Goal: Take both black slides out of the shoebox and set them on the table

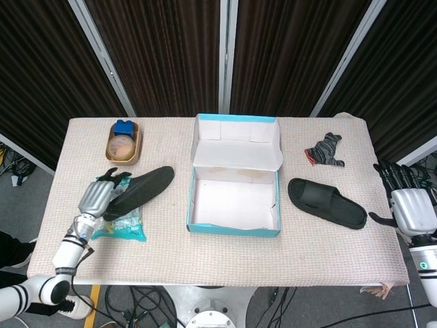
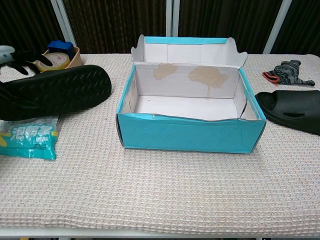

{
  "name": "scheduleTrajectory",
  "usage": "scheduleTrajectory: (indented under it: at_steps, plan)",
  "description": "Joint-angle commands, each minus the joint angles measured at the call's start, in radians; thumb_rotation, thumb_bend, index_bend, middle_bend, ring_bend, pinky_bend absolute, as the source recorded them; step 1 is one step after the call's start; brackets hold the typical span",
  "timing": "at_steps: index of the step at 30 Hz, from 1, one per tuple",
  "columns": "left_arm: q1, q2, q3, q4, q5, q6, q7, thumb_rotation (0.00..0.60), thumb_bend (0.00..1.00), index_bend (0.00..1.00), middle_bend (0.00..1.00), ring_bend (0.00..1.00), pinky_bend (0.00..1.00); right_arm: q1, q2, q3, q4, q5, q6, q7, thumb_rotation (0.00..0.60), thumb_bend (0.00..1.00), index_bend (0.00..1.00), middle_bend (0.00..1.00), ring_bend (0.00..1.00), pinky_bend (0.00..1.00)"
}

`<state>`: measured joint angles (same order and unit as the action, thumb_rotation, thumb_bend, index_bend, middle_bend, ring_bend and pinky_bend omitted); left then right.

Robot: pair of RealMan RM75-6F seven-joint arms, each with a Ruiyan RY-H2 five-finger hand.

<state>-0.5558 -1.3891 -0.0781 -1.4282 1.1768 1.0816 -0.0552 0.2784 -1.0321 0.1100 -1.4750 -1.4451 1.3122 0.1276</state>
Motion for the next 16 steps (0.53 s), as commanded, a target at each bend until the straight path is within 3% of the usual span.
scheduleTrajectory:
  at_steps: [1,11,16]
  plan:
    - [0.075,0.092,0.012,-0.047,0.047,0.117,0.019,0.600,0.08,0.16,0.13,0.04,0.19,-0.020,0.018,-0.017,-0.013,-0.006,0.003,0.030,0.600,0.00,0.00,0.00,0.00,0.00]
    - [0.326,0.240,0.081,-0.078,0.094,0.417,0.055,0.600,0.08,0.16,0.14,0.04,0.18,-0.121,0.012,-0.062,-0.036,-0.060,0.132,0.105,0.600,0.02,0.00,0.02,0.00,0.00]
    - [0.421,0.265,0.128,-0.167,0.120,0.508,0.163,0.600,0.08,0.16,0.14,0.04,0.17,-0.157,0.006,-0.076,-0.058,-0.119,0.213,0.106,0.600,0.02,0.00,0.02,0.00,0.00]
